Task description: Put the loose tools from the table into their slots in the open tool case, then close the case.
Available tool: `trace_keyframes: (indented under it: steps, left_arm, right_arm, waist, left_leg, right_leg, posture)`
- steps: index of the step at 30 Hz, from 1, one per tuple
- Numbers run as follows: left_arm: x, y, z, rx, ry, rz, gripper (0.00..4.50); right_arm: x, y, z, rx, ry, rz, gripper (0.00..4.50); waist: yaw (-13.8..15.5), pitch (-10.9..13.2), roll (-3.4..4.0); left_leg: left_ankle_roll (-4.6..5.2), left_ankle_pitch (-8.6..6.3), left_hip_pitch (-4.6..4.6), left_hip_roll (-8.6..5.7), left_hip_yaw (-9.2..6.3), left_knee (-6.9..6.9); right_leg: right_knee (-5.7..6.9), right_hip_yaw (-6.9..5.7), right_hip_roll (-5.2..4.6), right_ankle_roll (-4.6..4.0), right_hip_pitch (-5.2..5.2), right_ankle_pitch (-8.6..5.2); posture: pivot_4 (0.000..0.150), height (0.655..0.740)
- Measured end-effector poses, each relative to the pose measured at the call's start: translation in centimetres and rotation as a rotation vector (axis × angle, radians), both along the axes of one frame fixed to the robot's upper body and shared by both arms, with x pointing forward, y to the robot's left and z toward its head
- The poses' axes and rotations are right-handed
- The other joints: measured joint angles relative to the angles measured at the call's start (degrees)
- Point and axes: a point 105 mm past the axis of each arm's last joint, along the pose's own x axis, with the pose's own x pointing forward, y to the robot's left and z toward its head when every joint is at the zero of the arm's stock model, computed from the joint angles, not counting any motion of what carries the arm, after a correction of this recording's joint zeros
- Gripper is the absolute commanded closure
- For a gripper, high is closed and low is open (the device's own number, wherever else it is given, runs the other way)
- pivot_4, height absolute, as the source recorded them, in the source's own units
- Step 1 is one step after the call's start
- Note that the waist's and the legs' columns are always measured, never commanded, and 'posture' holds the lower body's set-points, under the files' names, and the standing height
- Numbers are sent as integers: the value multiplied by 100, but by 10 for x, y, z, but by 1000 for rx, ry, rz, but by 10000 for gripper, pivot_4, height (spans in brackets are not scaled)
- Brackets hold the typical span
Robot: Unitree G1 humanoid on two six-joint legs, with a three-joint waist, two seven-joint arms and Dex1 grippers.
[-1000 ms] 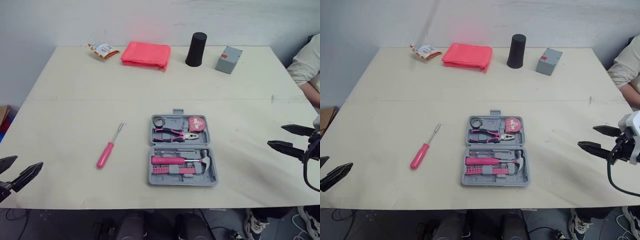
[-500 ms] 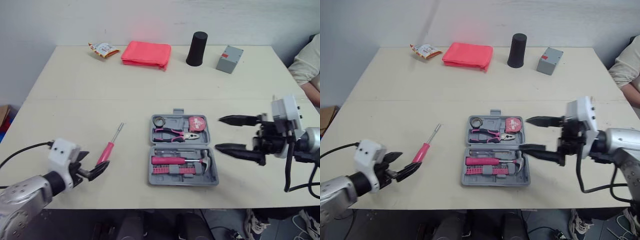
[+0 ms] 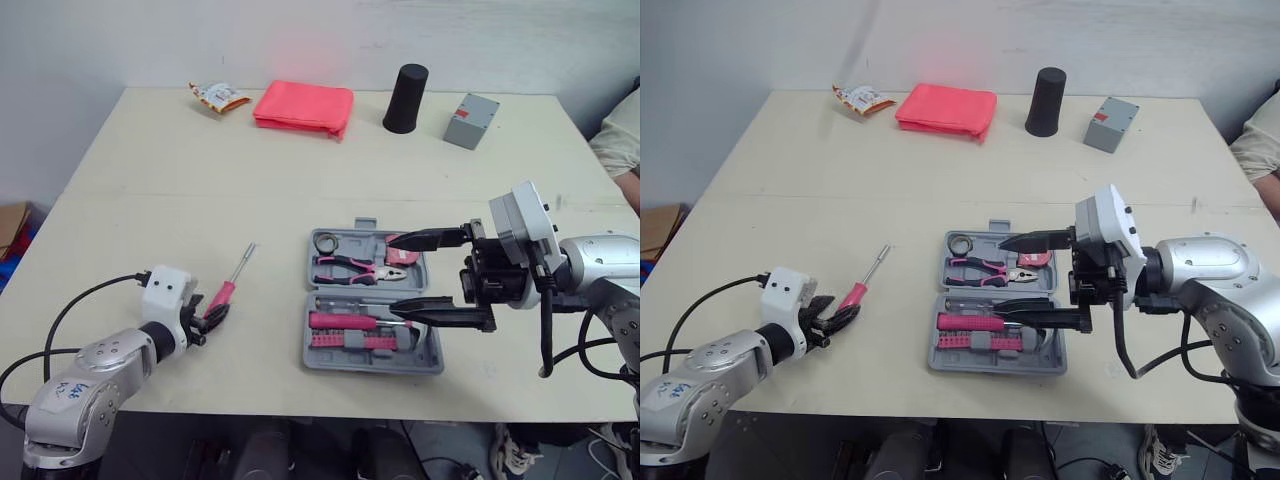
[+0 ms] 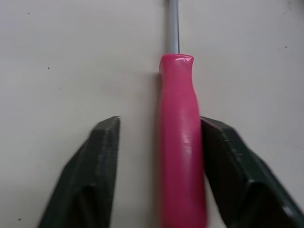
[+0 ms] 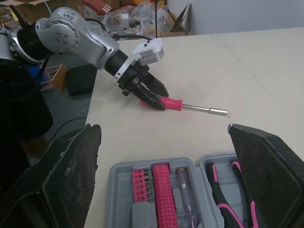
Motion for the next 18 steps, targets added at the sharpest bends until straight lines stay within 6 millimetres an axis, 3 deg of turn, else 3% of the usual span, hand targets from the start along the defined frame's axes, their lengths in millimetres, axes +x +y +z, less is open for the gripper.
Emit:
trace_keyframes:
  steps: [2, 6, 10, 13, 15, 18]
  left_arm:
    - [-3, 1, 0, 2, 10, -7, 39747]
    - [-6, 3, 15, 43, 29, -95, 39635]
    - [8, -15, 81, 171, -115, -377, 39635]
    - [17, -57, 110, 249, -181, -669, 39635]
    - [17, -93, 110, 260, -162, -871, 39635]
    - [10, -137, 95, 243, -72, -1073, 39635]
  right_arm:
    - [0, 0, -1, 0, 2, -2, 0]
    - [-1, -4, -6, -12, 25, -13, 0]
    - [-5, -11, -12, -59, 51, -13, 0]
    - [-10, -28, -29, -155, 114, -38, 0]
    - [-13, -40, -39, -221, 149, -53, 0]
    - [-17, -56, -48, -265, 189, -91, 0]
  waist:
    - [0, 0, 0]
    - [-1, 2, -4]
    - [44, 3, -6]
    - [88, 3, -5]
    - [103, 4, -6]
    - [74, 5, -8]
  left_leg:
    - [-1, -1, 0, 0, 0, -2]
    - [-6, 4, -20, 2, -1, 0]
    - [-9, 25, -63, -8, -6, 4]
    - [1, 22, -63, -18, 3, 3]
    - [9, 27, -65, -17, 17, 4]
    - [20, 32, -68, -16, 31, 4]
  right_leg:
    - [-2, 0, 0, 0, 0, 0]
    - [4, -2, 3, 0, -24, 0]
    - [16, -5, 0, -4, -67, 6]
    - [5, -4, 4, 5, -60, 10]
    - [7, 2, 19, 15, -61, 16]
    - [17, 7, 29, 21, -64, 19]
  posture:
    - [1500, 7361]
    - [1500, 7361]
    - [1500, 7361]
    - [1500, 7361]
    - [1500, 7361]
    - [1500, 7361]
